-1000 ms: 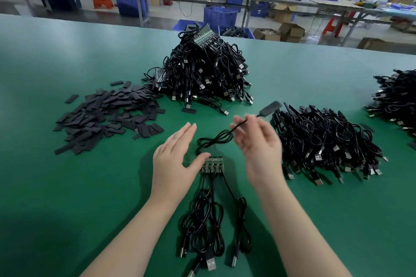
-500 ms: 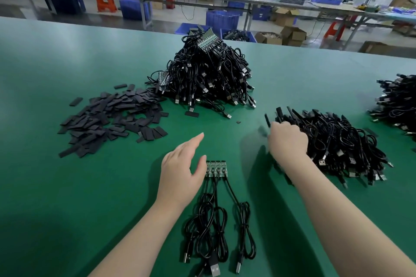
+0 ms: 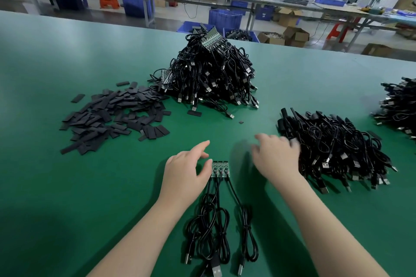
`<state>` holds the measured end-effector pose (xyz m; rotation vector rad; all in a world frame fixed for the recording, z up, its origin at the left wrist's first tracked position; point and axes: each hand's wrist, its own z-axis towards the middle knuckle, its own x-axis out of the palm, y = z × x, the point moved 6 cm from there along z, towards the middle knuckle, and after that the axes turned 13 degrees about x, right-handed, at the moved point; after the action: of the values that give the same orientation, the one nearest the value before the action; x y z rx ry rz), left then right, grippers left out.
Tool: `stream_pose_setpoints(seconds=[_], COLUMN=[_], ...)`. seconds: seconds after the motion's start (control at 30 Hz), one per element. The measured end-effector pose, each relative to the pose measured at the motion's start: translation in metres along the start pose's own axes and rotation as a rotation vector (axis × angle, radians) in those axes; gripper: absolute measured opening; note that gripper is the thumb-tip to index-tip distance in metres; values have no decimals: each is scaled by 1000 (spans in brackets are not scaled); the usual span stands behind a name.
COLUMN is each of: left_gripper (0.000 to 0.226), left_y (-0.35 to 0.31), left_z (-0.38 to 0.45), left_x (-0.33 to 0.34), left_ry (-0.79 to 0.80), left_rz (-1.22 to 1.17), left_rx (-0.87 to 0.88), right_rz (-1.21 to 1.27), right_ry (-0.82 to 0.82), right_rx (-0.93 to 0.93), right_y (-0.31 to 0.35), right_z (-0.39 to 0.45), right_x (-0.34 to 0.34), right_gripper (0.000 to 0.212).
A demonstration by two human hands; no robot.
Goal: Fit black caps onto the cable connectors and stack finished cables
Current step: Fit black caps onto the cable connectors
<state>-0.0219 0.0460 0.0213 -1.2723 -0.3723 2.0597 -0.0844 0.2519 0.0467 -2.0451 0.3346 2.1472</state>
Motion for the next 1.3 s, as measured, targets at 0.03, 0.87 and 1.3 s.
stream_pose_setpoints(seconds=[0.03,0.87,1.3], left_gripper=[44,52,45], left_y=[0,4,1], left_z=[1,-2,0], left_x=[1,-3,2], left_ry=[19,-104,-80], left_rz=[18,-663,-733], left_rx=[0,-163,-177], right_rz=[147,1393,1421], right_ry=[127,247,276], right_rx=[-52,-20,23], right_y=[11,31,28], right_z=[-10,-67,-66], right_x=[3,27,32], right_gripper=[44,15,8])
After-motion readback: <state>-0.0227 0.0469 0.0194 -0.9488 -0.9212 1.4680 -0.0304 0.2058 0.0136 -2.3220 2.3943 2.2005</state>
